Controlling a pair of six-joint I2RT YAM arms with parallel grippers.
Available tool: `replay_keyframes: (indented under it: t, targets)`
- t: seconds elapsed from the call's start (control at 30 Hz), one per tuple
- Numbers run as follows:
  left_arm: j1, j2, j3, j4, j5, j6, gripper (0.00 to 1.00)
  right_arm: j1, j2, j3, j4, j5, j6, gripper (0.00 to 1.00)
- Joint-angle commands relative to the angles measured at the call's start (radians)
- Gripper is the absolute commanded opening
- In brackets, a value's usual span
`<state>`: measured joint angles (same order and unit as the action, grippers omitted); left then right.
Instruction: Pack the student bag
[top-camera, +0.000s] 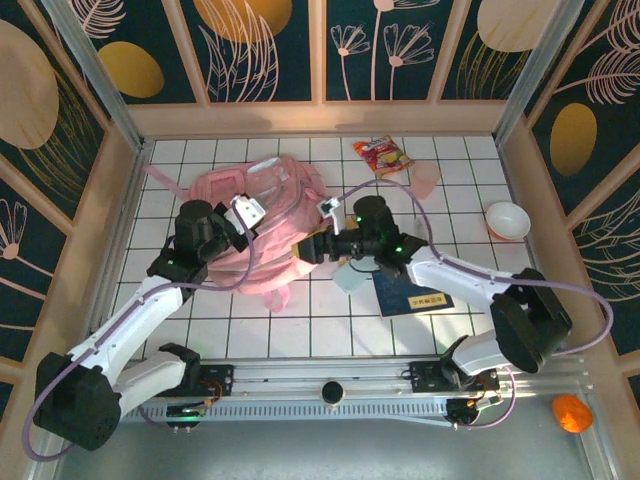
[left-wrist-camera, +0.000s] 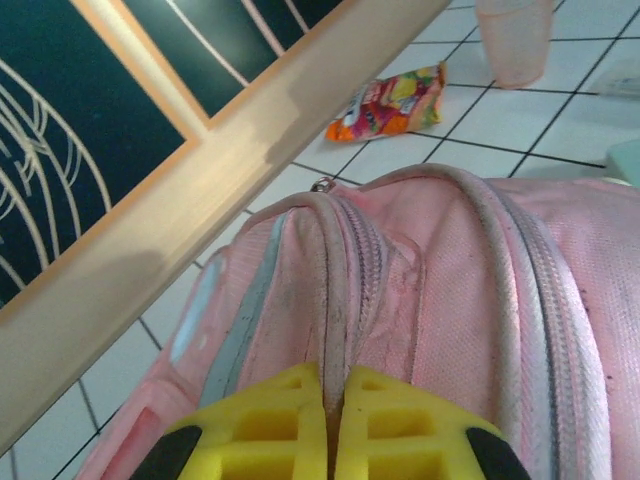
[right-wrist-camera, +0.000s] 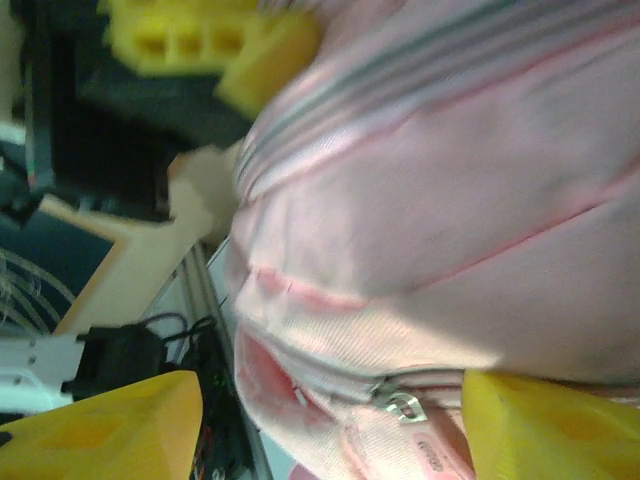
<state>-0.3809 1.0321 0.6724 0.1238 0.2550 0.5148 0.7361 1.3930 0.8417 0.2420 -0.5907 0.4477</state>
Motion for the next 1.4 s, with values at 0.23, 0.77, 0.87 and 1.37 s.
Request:
replay_keyframes:
  t: [0.23,0.77,0.87,1.37]
  targets:
    - [0.007,-0.050,0.019,0.119,0.215,0.086,0.00,-0.098,-0.010,-0.005,-0.083,-0.001,0.458,0.80]
    - [0.009,0.060,0.038,0.129,-0.031,0.106,0.00,0.041,0.108,-0.025,0.322,0.223,0.837,0.00]
    - [0.013,0.137,0.066,0.158,-0.131,0.094,0.05,0.084,0.126,-0.008,0.352,0.334,0.855,0.00]
    - [0.011,-0.151,0.119,-0.268,-0.228,-0.621,0.50,0.127,0.340,0.184,0.444,0.579,0.884,0.00]
